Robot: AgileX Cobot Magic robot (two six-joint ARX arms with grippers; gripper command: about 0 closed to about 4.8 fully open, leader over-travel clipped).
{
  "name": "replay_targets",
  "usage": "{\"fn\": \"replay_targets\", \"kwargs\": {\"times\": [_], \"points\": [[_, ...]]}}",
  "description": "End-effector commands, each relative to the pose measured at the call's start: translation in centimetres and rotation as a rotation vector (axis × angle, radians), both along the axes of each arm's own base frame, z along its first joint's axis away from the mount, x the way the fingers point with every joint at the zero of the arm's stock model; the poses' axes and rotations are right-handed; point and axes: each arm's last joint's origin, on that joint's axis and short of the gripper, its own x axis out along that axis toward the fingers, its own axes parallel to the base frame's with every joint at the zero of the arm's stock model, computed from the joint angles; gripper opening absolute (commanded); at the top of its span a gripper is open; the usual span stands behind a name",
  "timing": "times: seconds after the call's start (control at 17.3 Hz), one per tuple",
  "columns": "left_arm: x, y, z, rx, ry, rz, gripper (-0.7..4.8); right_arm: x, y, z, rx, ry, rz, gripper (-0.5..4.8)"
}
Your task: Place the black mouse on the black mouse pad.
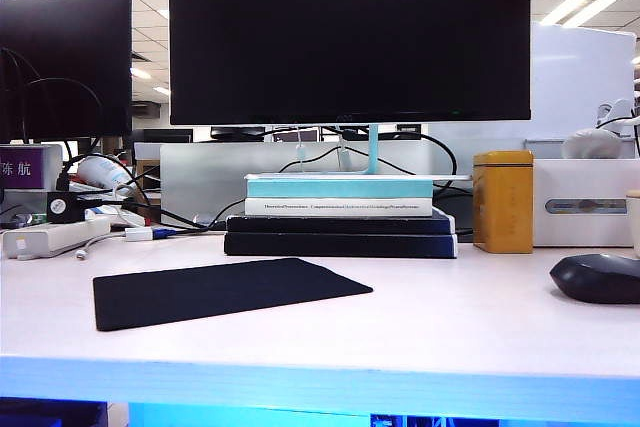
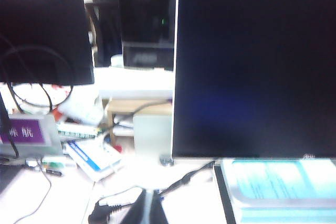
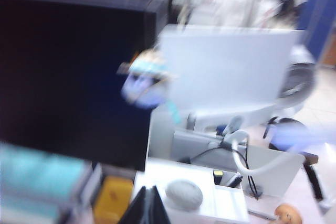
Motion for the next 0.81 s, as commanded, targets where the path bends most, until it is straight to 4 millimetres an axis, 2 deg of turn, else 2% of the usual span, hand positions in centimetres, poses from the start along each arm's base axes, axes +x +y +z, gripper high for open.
{"fn": "replay_targets", "kwargs": {"times": [0.06, 0.17, 0.23, 0.35, 0.46, 0.69, 0.81], "points": [[-0.2, -0.1, 0.3, 0.006, -0.019, -0.009, -0.04, 3.4, 0.2, 0.3, -0.143, 0.178, 0.158, -0.02], [-0.2, -0.1, 0.4, 0.012, -0.021, -0.011, -0.04, 6.3, 0.3, -1.2, -0.226, 0.338, 0.274, -0.02], [-0.3, -0.1, 0.4, 0.011, -0.024, -0.011, -0.04, 7.9, 0.2, -3.0, -0.267, 0.449, 0.303, -0.01], [-0.3, -0.1, 0.4, 0.011, -0.023, -0.011, -0.04, 9.3, 0.2, -5.1, -0.297, 0.575, 0.338, -0.02], [-0.3, -0.1, 0.4, 0.011, -0.025, -0.013, -0.04, 10.0, 0.3, -6.2, -0.381, 0.626, 0.395, -0.02], [-0.3, -0.3, 1.0, 0.007, -0.076, -0.02, -0.04, 11.2, 2.0, -9.4, -0.452, 0.854, 0.492, -0.02], [-0.4, -0.4, 1.2, -0.002, -0.092, -0.023, -0.04, 12.5, 2.6, -11.2, -0.474, 0.933, 0.548, 0.02]]}}
